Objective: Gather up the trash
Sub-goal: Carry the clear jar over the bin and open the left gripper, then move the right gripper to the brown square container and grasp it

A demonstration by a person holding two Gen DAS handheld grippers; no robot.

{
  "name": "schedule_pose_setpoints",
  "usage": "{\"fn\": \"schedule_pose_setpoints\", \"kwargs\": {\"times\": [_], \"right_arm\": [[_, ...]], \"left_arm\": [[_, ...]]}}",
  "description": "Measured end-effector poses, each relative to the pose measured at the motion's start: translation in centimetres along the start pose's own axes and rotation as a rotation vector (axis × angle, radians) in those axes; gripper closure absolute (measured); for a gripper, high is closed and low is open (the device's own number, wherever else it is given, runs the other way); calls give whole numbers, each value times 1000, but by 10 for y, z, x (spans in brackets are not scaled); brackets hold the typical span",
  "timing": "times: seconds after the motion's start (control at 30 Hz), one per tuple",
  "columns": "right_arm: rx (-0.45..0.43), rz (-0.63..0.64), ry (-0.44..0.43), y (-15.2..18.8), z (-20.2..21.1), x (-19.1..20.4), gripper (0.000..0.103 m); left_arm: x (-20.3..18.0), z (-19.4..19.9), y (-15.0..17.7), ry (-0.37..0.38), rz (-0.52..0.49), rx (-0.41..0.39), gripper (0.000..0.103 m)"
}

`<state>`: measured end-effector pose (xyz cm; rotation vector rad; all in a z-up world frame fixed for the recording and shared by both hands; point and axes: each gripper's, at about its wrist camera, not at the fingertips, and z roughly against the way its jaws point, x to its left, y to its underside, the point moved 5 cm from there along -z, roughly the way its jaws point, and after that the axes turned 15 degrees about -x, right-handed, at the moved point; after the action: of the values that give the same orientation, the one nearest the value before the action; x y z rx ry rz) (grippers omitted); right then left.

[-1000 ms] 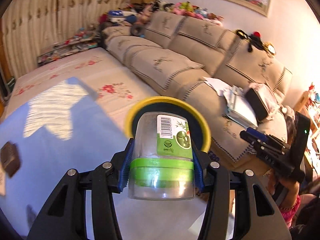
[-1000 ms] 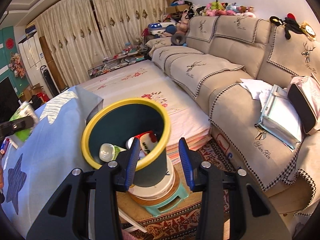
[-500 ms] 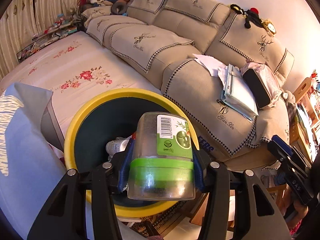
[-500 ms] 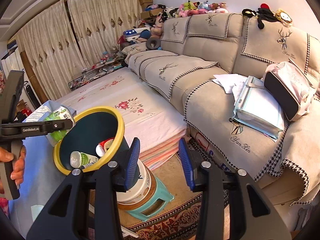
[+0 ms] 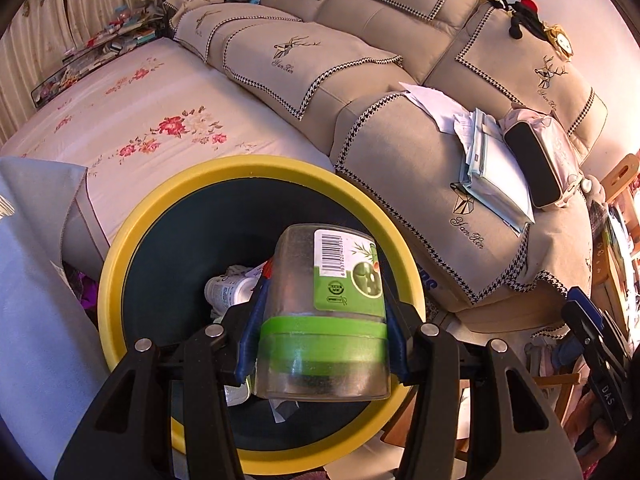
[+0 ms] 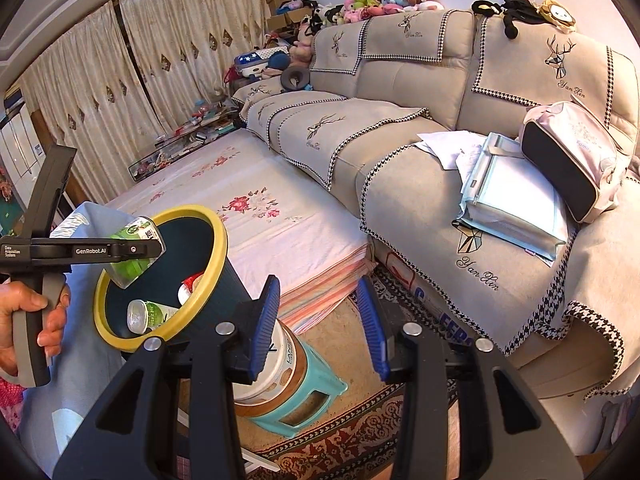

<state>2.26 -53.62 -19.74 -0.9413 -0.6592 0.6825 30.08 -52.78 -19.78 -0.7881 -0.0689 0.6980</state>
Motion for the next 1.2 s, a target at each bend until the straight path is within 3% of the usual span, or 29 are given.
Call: {"fn": "schedule_pose_setpoints", "kwargs": {"times": [0.1, 0.17, 0.2, 0.23, 0.33, 0.53, 0.67, 0.83, 1.0, 1.2], "right_arm": [[4, -3, 1, 1, -1, -1, 64], [9, -6, -1, 2, -3, -1, 64], [12, -6, -3, 2, -3, 0, 64], [15, -5, -4, 3, -3, 1, 64], [17, -2, -9, 3, -3, 4, 64], [36, 10, -19, 6, -7, 13, 61], [40, 23, -42, 4, -5, 26, 60], [31, 34, -60, 4, 1, 39, 56], [35, 62, -79, 5, 5, 57, 53], [8, 107, -115, -7, 15, 89, 45]], "left_arm": [[2, -2, -2, -14, 1, 5, 53], [3, 0, -3, -22, 3, -1, 45], [3, 3, -4, -26, 1, -12, 35], [3, 6, -7, -33, -3, -25, 31], [5, 24, -14, -35, 3, -57, 29], [20, 106, -20, -44, 38, -242, 11], [44, 170, -10, -82, 60, -374, 6], [81, 245, 14, -178, 93, -490, 5], [119, 316, 48, -329, 96, -594, 5], [177, 381, 93, -458, 174, -625, 5]]}}
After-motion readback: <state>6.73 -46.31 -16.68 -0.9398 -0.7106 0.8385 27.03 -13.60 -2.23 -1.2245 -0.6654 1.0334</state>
